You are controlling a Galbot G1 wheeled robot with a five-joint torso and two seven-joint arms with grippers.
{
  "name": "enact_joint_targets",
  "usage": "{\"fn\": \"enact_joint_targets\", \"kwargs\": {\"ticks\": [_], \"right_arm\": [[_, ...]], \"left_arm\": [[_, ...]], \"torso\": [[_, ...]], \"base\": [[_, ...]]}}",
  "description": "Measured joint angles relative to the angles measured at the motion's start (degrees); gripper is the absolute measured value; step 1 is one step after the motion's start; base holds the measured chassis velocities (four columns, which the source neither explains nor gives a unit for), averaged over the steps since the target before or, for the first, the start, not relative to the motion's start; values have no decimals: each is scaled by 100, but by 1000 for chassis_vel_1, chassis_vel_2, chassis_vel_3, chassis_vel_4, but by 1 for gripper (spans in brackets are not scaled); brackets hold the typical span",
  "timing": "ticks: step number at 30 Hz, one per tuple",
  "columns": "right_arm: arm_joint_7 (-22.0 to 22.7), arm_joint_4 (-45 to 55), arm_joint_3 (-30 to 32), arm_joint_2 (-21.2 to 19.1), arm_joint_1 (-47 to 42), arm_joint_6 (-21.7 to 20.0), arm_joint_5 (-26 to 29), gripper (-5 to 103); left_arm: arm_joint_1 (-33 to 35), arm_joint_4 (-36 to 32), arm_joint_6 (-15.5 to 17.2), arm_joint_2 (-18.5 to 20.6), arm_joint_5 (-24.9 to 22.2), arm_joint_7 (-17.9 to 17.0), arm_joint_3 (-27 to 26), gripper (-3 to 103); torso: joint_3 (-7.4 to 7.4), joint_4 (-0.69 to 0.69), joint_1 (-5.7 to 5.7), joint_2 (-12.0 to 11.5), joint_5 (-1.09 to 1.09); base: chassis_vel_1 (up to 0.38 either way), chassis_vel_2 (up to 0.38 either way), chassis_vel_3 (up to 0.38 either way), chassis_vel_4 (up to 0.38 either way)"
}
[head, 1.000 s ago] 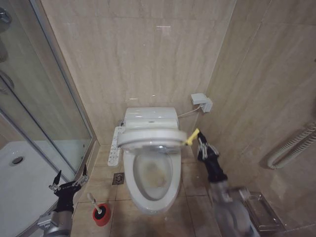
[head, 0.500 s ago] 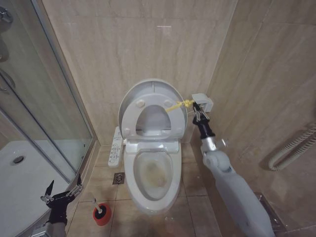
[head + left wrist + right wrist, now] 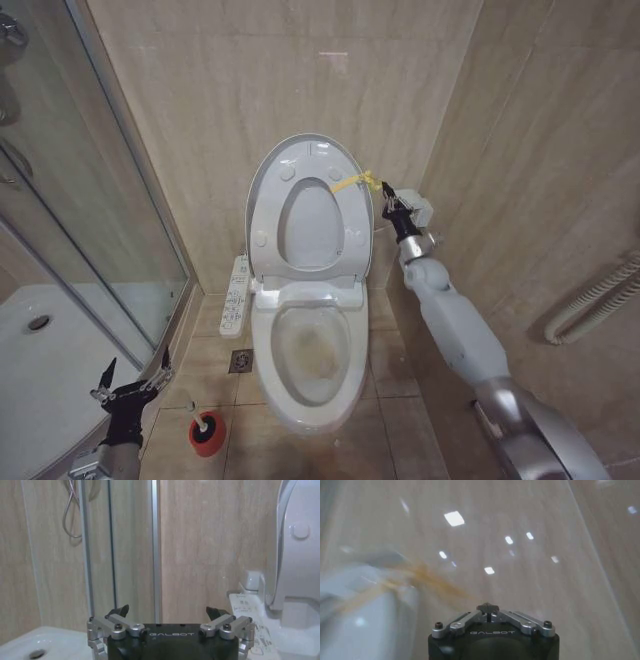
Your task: Open the toilet lid, clean the toilet bowl with a toilet brush, close the toilet lid, and flush.
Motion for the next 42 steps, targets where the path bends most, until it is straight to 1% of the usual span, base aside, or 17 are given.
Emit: {"fn": "enact_joint_targets", "kwargs": {"ticks": [5,8,11,12,20,21,23,24,25,26,28,31,32,33,39,40,42], "right_arm": [[-33,-375,45,147,284,-115,-88,0],[-22,-216,53,156,221,-215,-93,0],[31,275,53,19,-76,-345,-94,0],[54,416,62,-29,-178,-356,-85,15],[255,1389,325,-245,-942,-375,-33,15],[288,1643,439,-283,-1144,-339,-39,41],[527,2896,871,-541,-2227,-250,-15,41],[566,3098,946,-569,-2489,-249,-11,41],[618,3357,1048,-584,-2802,-251,-8,69],[618,3357,1048,-584,-2802,-251,-8,69],[747,3945,1286,-568,-3522,-287,-11,69],[809,4463,1473,-481,-4082,-313,-47,69],[844,4760,1554,-401,-4407,-326,-85,95],[844,4760,1554,-401,-4407,-326,-85,95],[1036,5828,1959,222,-5888,-406,-360,95],[1074,5982,2028,374,-6132,-410,-442,100],[1109,6108,2069,491,-6334,-410,-504,100]], "left_arm": [[-46,44,-29,-21,-10,19,33,100],[-57,76,-53,-22,-16,23,38,100],[-104,109,-64,-7,-20,24,53,100],[-110,110,-65,-5,-20,23,71,100],[-125,86,-63,-1,-9,26,151,100],[-135,69,-60,14,-9,27,159,100],[-161,-2,-41,115,-68,29,213,100],[-165,-5,-41,130,-88,29,231,100],[-183,-8,-41,147,-111,29,256,100],[-183,-8,-41,147,-111,29,256,100],[-240,-35,-41,180,-149,29,341,100],[-313,-55,-41,214,-172,30,446,100],[-367,-61,-41,232,-177,30,512,100],[-367,-61,-41,232,-177,30,512,100],[-586,-85,-41,293,-234,37,788,100],[-629,-87,-41,299,-247,38,842,100],[-666,-89,-41,304,-254,38,883,100]], "torso": [[0,-2,0,0,0],[0,5,1,-1,4],[-1,3,-1,0,3],[-1,4,0,0,2],[-1,2,-1,0,2],[-1,3,-1,0,2],[-2,4,-1,1,2],[-2,3,-1,1,2],[-2,2,-1,1,1],[-2,2,-1,1,1],[-2,1,-1,1,3],[-2,1,-2,1,1],[-2,4,-2,1,1],[-2,4,-2,1,1],[-2,2,-2,2,0],[-2,2,-2,1,1],[-2,3,-2,1,1]], "base": [[0,0,0,0],[0,0,0,0],[0,0,0,0],[0,0,0,0],[0,0,0,0],[0,0,0,0],[0,0,0,0],[0,0,0,0],[0,0,0,0],[0,0,0,0],[0,0,0,0],[0,0,0,0],[0,0,0,0],[0,0,0,0],[0,0,0,0],[0,0,0,0],[0,0,0,0]]}}
